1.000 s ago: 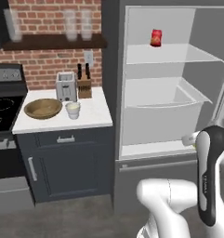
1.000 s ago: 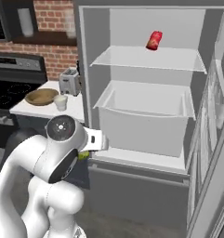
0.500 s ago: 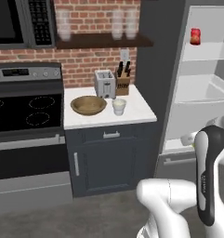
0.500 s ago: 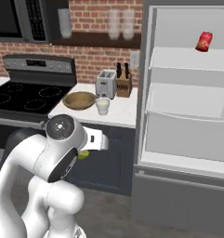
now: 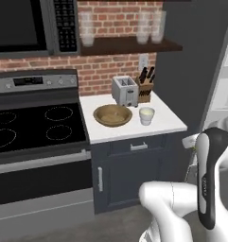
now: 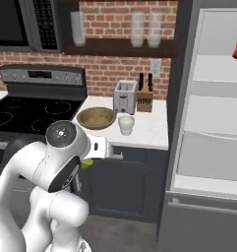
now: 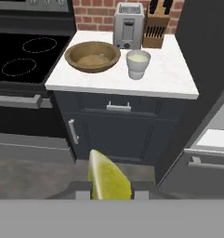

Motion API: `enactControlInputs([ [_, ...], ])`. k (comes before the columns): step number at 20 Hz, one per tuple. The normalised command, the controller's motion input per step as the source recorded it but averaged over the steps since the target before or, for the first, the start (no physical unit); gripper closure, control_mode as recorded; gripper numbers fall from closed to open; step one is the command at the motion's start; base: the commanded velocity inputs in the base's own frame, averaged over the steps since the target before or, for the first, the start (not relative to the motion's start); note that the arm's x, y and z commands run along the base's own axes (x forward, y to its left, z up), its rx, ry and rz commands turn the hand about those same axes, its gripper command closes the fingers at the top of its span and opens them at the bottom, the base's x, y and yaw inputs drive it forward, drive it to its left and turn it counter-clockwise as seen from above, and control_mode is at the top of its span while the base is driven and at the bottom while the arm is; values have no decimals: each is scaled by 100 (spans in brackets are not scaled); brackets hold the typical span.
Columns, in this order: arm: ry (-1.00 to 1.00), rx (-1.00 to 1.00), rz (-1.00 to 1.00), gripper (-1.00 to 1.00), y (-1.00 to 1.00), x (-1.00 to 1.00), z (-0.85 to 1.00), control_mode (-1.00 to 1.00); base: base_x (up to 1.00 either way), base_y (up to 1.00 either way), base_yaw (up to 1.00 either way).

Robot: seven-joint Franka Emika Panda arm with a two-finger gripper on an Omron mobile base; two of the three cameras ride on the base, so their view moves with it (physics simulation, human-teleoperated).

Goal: Grab a lemon wedge from the fridge and one ice cube from the ice bowl, and put them in the glass of lemonade.

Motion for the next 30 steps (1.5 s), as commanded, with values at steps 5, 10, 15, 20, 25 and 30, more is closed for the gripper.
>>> enactControlInputs([
  [5,0,0,0,100,0,0,0,100,75,30,-24],
  [10,0,0,0,100,0,0,0,100,64,39,-24],
  [15,0,0,0,100,0,0,0,100,3,57,-24],
  [20,0,0,0,100,0,0,0,100,22,43,-27],
  [25,0,0,0,100,0,0,0,100,61,19,-28],
  [30,0,0,0,100,0,0,0,100,59,25,-24],
])
